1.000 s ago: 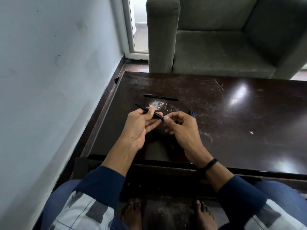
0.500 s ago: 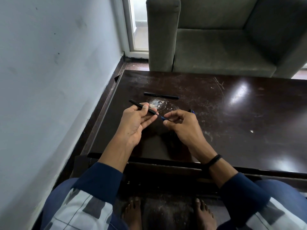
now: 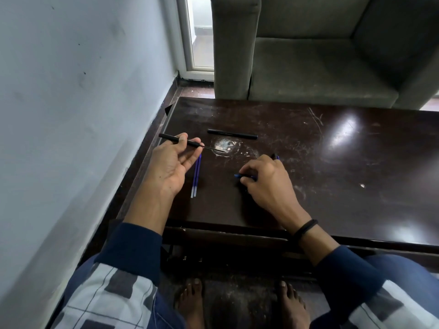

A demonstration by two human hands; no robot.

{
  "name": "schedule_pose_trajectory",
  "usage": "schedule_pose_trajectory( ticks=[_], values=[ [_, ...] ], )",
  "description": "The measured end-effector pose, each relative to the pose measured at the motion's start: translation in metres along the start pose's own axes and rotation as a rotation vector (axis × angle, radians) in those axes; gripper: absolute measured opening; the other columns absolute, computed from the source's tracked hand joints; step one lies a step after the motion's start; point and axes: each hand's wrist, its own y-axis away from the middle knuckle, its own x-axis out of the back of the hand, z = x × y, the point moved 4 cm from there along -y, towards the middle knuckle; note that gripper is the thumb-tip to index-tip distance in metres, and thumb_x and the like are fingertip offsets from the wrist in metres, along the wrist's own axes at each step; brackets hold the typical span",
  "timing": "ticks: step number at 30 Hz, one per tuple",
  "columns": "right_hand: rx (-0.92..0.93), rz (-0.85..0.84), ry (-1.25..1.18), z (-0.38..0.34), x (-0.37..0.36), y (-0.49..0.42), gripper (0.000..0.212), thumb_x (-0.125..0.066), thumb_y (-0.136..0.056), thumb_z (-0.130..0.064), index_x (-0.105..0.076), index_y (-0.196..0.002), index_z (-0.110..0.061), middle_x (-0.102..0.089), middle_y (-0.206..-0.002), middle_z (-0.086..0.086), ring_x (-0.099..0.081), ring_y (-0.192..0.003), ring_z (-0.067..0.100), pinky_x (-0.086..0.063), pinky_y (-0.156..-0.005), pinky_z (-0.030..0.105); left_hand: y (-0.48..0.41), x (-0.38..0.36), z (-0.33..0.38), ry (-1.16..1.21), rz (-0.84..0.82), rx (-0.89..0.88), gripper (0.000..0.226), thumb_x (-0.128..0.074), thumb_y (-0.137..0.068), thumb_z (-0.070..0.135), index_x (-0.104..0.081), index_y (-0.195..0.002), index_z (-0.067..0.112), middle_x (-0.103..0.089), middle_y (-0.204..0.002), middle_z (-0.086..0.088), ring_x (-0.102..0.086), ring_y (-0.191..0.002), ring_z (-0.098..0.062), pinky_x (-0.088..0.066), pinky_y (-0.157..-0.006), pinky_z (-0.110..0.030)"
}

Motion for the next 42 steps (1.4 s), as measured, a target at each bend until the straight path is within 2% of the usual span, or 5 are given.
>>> schedule_pose_trajectory(
  ticks=[6,15,21,33,42],
  values=[
    [0.013,-0.05,0.117,0.001,-0.004,0.003,0.019,-0.072,-0.091,-0.032,-0.073,-0.11,-0.03,-0.054,-0.116,-0.009,-0.041,-0.115,0.02,-0.028,-0.092,0.036,0.001,-0.005,-0.009,0.007,-0.042,0.039,0.006,-0.056,-0.101,0.004,-0.06,-0.106,0.004,-0.076,-0.083,-0.015,-0.077,-0.08,-0.024,-0.062,-0.071,-0.03],
    [-0.15,0.191,-0.468,0.01,0.034,-0.01,0.013,-0.072,-0.09,-0.016,-0.074,-0.092,-0.029,-0.069,-0.094,-0.008,-0.067,-0.086,0.009,-0.057,-0.076,0.03,0.003,-0.007,-0.013,0.011,-0.066,0.05,0.008,-0.056,-0.101,0.004,-0.06,-0.108,0.002,-0.076,-0.086,-0.017,-0.077,-0.086,-0.026,-0.062,-0.073,-0.031],
    [-0.058,0.052,-0.583,-0.002,0.026,-0.009,0.03,-0.081,-0.085,-0.016,-0.075,-0.112,-0.029,-0.072,-0.098,-0.009,-0.066,-0.082,-0.004,-0.052,-0.072,0.014,0.008,-0.02,-0.031,-0.038,-0.144,0.103,0.009,-0.056,-0.101,0.006,-0.062,-0.107,0.003,-0.074,-0.095,-0.019,-0.075,-0.094,-0.025,-0.062,-0.077,-0.032],
    [-0.095,-0.007,-0.602,0.002,0.033,-0.013,0.013,-0.081,-0.085,-0.011,-0.08,-0.091,-0.022,-0.078,-0.091,0.0,-0.071,-0.085,0.011,-0.058,-0.083,0.032,0.015,-0.025,-0.036,-0.053,-0.174,0.117,0.012,-0.055,-0.102,0.007,-0.063,-0.11,0.002,-0.074,-0.098,-0.019,-0.075,-0.095,-0.026,-0.062,-0.079,-0.032],
    [-0.323,0.283,-0.96,0.056,0.106,-0.022,0.027,-0.074,-0.082,0.008,-0.073,-0.103,-0.009,-0.071,-0.077,-0.002,-0.067,-0.069,0.005,-0.054,-0.072,0.018,0.002,-0.007,-0.01,0.052,-0.073,0.045,0.011,-0.057,-0.101,0.006,-0.059,-0.111,0.001,-0.076,-0.088,-0.018,-0.077,-0.087,-0.029,-0.062,-0.072,-0.031]
  ],
)
